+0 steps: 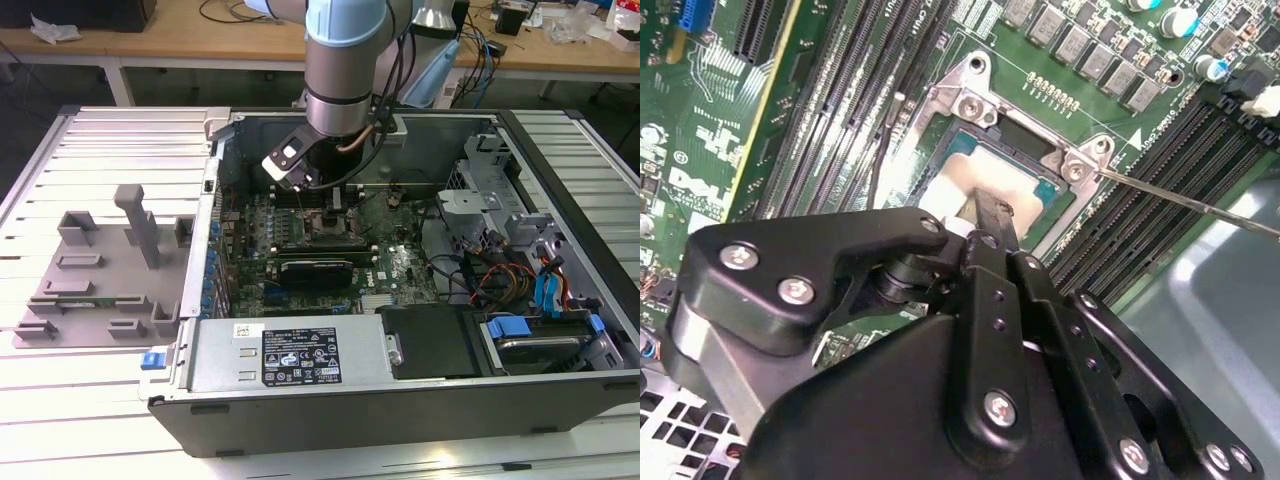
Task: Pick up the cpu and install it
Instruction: 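Place the cpu into insertion slot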
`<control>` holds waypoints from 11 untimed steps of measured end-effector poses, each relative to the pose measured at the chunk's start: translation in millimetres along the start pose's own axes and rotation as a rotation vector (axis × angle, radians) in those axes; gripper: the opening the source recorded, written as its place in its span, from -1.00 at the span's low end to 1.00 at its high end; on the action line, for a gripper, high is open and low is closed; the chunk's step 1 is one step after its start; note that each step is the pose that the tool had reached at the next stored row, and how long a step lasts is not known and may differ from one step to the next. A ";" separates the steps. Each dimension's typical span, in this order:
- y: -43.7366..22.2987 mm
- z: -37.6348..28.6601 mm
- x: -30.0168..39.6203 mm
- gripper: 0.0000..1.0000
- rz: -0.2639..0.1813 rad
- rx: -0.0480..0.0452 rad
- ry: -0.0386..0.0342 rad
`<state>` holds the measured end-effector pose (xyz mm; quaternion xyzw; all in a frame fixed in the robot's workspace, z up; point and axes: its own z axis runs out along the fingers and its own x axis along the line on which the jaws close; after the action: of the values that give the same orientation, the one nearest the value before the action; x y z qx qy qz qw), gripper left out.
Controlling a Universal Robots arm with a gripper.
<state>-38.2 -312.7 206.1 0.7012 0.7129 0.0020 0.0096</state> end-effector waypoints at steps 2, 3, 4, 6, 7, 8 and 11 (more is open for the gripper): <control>-0.2 0.8 0.0 -0.79 0.000 0.0000 0.0037; -0.2 1.0 0.0 -0.79 0.000 0.0001 0.0041; -0.2 1.3 0.0 -0.79 0.000 0.0001 0.0042; -0.2 1.9 0.0 -0.79 0.000 0.0001 0.0058; -0.2 2.1 0.0 -0.79 0.000 0.0000 0.0072; -0.3 2.7 0.0 -0.79 0.000 0.0002 0.0074; -0.3 3.0 0.0 -0.79 0.000 0.0000 0.0079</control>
<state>-38.4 -312.7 203.1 0.7013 0.7129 0.0048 0.0068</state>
